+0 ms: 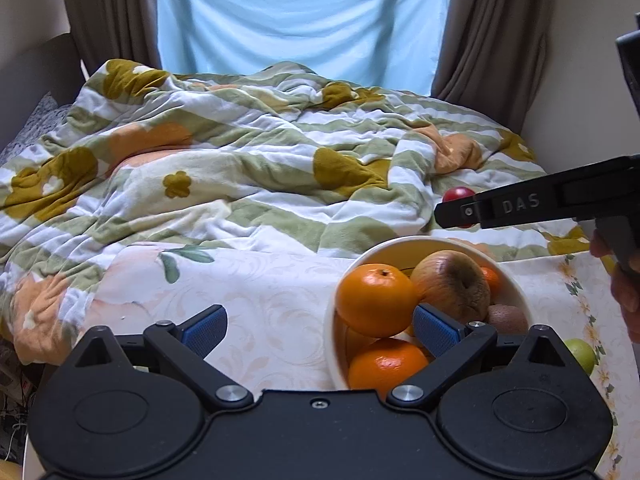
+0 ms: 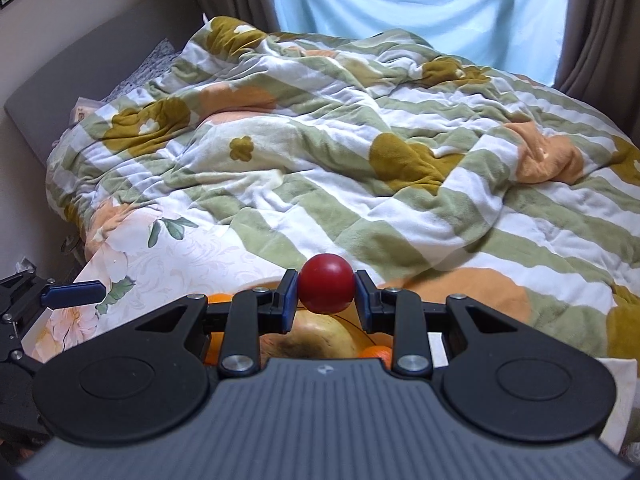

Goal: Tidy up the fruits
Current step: 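Release the orange into the bowl with the left tool while the right tool releases the tomato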

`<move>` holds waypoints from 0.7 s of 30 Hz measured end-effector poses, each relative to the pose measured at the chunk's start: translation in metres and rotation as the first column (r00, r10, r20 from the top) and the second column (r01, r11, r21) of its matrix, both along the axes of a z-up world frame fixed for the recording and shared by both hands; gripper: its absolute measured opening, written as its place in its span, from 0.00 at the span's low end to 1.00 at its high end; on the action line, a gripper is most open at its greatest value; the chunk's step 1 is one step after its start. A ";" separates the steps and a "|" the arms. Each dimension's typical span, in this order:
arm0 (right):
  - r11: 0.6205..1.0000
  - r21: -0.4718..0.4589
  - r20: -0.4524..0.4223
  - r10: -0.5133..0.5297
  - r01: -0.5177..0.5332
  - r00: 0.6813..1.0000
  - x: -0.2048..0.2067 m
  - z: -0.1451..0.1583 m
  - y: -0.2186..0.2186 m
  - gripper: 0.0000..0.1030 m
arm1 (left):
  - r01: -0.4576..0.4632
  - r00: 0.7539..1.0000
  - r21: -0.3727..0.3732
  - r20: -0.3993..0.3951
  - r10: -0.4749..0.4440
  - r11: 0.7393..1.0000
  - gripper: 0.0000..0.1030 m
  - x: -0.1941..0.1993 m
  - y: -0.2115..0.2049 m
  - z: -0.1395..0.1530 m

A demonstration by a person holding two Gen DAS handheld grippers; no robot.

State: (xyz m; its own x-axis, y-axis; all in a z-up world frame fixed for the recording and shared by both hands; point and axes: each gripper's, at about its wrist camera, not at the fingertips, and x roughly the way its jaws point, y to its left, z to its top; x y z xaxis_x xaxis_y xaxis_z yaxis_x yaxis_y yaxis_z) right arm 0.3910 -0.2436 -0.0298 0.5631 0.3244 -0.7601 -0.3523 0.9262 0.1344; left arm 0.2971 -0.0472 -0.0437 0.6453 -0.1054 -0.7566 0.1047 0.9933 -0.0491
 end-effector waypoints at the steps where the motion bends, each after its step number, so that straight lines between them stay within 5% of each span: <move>1: 1.000 -0.002 -0.005 0.012 -0.012 1.000 0.002 -0.002 0.004 0.44 | -0.009 1.000 -0.001 0.000 0.009 1.000 0.98 0.000 0.002 0.000; 18: 0.991 -0.090 -0.061 0.091 -0.097 0.994 0.019 -0.042 0.045 0.45 | -0.092 0.994 0.007 -0.050 0.093 0.996 0.98 0.004 0.021 -0.016; 20: 0.993 -0.066 -0.061 0.090 -0.093 0.994 0.019 -0.041 0.043 0.56 | -0.091 0.995 0.009 -0.045 0.092 0.996 0.98 0.003 0.021 -0.017; 21: 0.994 -0.057 -0.056 0.090 -0.093 0.994 0.019 -0.041 0.041 0.72 | -0.091 0.995 0.010 -0.042 0.091 0.996 0.98 0.003 0.021 -0.016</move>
